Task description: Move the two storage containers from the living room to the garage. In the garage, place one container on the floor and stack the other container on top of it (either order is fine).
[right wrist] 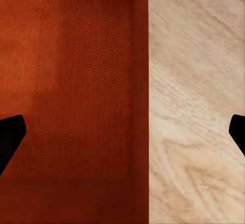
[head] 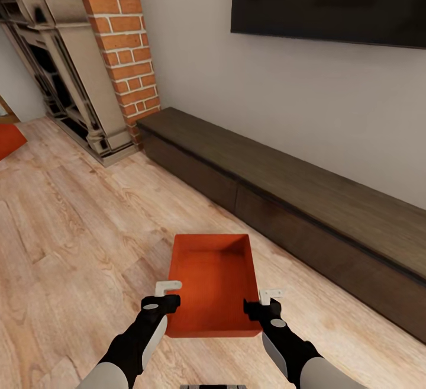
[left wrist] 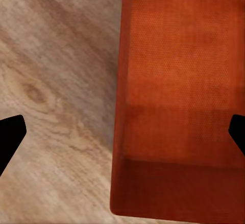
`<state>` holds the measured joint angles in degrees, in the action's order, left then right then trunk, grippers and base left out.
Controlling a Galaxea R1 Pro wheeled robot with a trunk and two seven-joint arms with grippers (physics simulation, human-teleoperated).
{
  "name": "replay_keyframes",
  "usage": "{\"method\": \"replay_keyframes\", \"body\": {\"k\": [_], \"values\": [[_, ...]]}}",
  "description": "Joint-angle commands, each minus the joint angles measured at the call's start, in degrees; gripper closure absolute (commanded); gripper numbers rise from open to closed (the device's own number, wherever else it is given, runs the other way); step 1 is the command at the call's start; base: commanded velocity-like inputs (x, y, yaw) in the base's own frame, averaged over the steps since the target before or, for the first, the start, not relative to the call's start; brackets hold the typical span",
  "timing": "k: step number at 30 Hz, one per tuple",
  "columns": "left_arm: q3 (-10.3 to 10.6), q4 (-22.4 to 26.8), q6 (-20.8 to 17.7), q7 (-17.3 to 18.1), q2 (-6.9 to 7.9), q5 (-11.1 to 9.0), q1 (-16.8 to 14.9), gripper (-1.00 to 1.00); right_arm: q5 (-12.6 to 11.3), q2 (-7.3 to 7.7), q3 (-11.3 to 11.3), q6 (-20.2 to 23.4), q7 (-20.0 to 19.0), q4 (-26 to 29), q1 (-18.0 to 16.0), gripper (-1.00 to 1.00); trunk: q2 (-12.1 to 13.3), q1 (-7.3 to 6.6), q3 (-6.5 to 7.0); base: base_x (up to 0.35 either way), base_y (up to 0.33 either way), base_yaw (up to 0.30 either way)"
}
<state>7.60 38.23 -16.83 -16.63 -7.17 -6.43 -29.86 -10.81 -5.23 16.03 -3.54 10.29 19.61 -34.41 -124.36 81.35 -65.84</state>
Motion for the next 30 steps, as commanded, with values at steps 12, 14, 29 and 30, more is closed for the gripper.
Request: {"method": "replay_keyframes", "body": {"k": [12, 14, 29, 30], "values": [[0.20, 0.44, -0.24, -0.60, 0.07, -0.60, -0.02, -1.00, -0.61, 0.30, 0.50, -0.13, 0.35, -0.04, -0.05, -1.00, -2.04, 1.09, -0.94, 0.000, 0.000, 0.000], [0.13, 0.44, -0.23, -0.60, 0.10, -0.60, -0.02, -1.00, -0.61, 0.26, 0.50, -0.09, 0.35, -0.05, -0.05, -1.00, -2.04, 1.09, -0.94, 0.000, 0.000, 0.000], [-0.12, 0.30, -0.25, -0.56, 0.14, -0.65, -0.02, -1.00, -0.75, 0.43, 0.47, 0.00, 0.35, -0.03, -0.04, -1.00, -2.04, 1.09, -0.94, 0.000, 0.000, 0.000], [-0.12, 0.30, -0.24, -0.57, 0.14, -0.66, -0.02, -1.00, -0.76, 0.47, 0.46, -0.03, 0.35, -0.04, -0.04, -1.00, -2.04, 1.09, -0.94, 0.000, 0.000, 0.000]]}}
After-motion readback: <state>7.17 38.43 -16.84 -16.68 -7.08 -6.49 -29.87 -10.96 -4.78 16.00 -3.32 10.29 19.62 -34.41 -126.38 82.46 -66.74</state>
